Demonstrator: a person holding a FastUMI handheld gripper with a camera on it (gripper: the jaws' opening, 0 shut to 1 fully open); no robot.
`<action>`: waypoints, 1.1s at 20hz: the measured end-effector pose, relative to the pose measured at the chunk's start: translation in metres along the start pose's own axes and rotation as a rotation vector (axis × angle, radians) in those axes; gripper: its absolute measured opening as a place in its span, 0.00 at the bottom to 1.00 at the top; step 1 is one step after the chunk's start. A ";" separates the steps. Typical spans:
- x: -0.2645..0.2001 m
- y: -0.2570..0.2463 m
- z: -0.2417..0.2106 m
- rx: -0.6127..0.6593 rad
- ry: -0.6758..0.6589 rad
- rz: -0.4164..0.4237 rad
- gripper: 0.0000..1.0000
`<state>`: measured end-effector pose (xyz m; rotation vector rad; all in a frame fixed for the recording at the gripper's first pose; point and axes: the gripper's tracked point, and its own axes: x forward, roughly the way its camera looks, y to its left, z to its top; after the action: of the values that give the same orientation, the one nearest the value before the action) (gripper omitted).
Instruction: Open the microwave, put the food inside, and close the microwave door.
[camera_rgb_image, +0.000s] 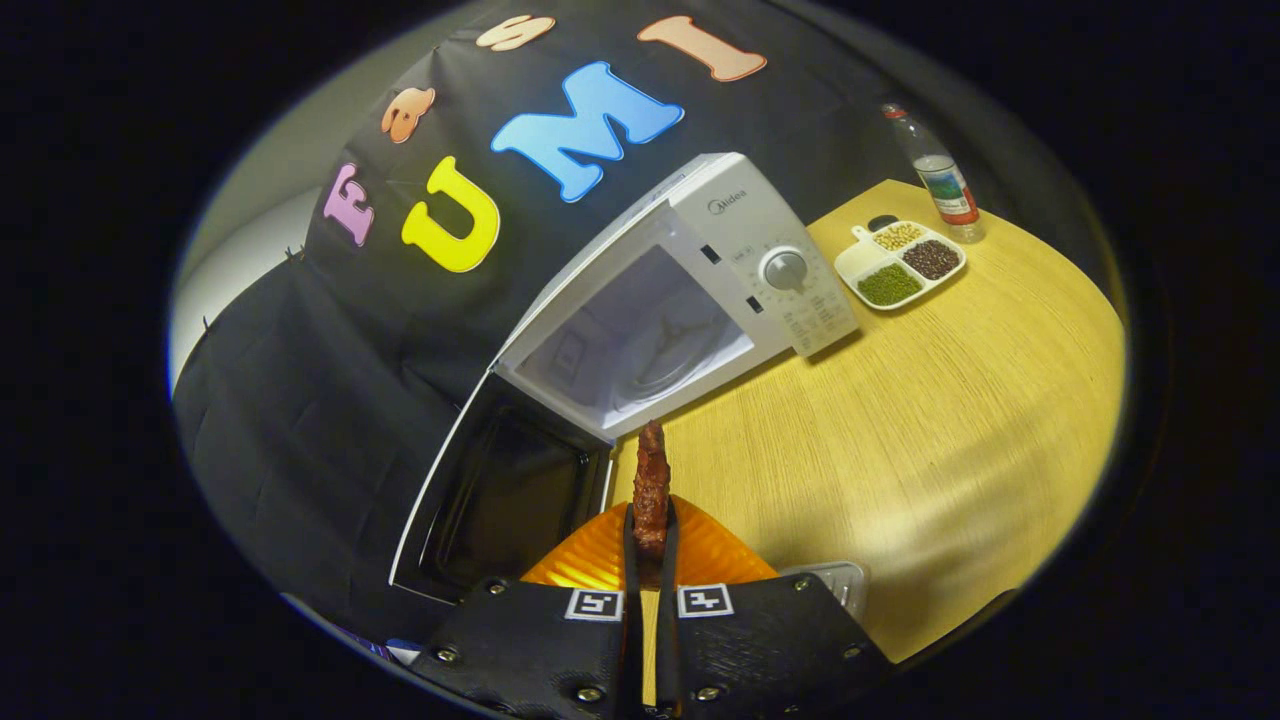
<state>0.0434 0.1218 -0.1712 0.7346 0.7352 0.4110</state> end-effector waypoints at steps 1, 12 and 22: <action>0.010 0.004 0.004 0.003 -0.016 0.008 0.06; 0.116 0.052 0.040 0.038 -0.168 0.089 0.05; 0.208 0.048 0.076 0.029 -0.328 0.070 0.05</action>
<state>0.2359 0.2397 -0.1918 0.8333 0.4088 0.3331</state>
